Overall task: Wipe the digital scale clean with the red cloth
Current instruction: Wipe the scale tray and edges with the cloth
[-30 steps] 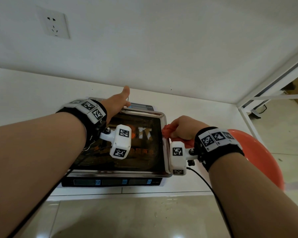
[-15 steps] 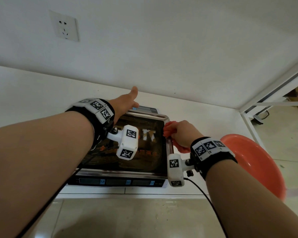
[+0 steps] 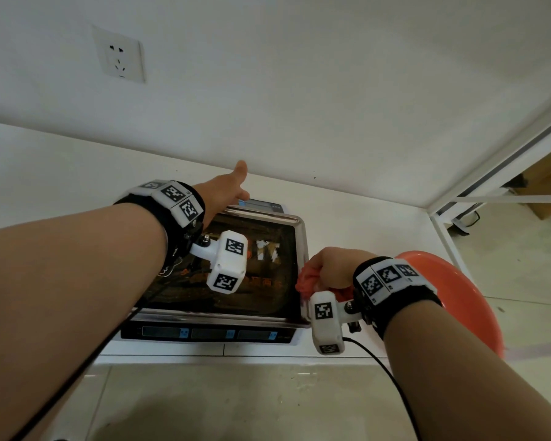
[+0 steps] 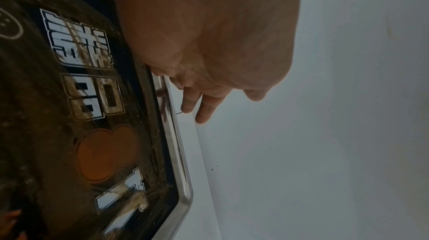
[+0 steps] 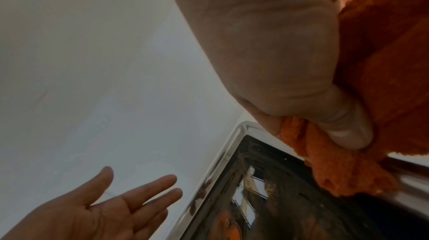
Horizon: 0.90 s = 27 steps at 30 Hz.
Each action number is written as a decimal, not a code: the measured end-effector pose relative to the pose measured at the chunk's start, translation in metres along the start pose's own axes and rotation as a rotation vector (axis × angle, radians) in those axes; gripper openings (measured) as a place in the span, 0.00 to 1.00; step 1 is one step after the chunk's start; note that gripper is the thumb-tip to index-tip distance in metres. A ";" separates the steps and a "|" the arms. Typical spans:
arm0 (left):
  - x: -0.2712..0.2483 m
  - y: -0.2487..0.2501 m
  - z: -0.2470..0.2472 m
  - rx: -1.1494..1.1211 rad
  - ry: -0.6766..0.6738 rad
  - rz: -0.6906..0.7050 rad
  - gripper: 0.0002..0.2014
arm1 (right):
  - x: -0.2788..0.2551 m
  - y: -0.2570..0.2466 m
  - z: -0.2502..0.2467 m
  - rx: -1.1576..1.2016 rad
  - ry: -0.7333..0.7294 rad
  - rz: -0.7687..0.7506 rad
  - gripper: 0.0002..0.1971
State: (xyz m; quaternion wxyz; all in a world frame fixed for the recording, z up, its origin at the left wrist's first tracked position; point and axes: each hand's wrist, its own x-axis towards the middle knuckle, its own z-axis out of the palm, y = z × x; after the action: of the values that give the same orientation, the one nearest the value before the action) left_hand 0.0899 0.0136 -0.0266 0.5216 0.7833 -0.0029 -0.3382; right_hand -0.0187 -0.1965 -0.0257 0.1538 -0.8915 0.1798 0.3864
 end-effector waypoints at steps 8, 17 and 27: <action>-0.015 0.006 0.000 0.008 0.001 -0.035 0.42 | -0.016 0.000 0.005 -0.072 -0.081 0.026 0.14; -0.026 0.003 -0.011 -0.027 0.047 -0.034 0.42 | -0.019 -0.004 -0.002 0.354 -0.038 -0.034 0.06; -0.031 -0.014 -0.058 -0.045 0.195 -0.067 0.40 | 0.021 -0.030 -0.009 0.743 0.360 -0.088 0.16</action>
State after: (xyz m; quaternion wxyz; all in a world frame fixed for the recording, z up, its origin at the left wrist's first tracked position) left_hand 0.0920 0.0784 -0.0090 0.5252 0.8003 0.0819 -0.2774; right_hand 0.0135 -0.1781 -0.0308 0.4476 -0.8355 0.2926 0.1264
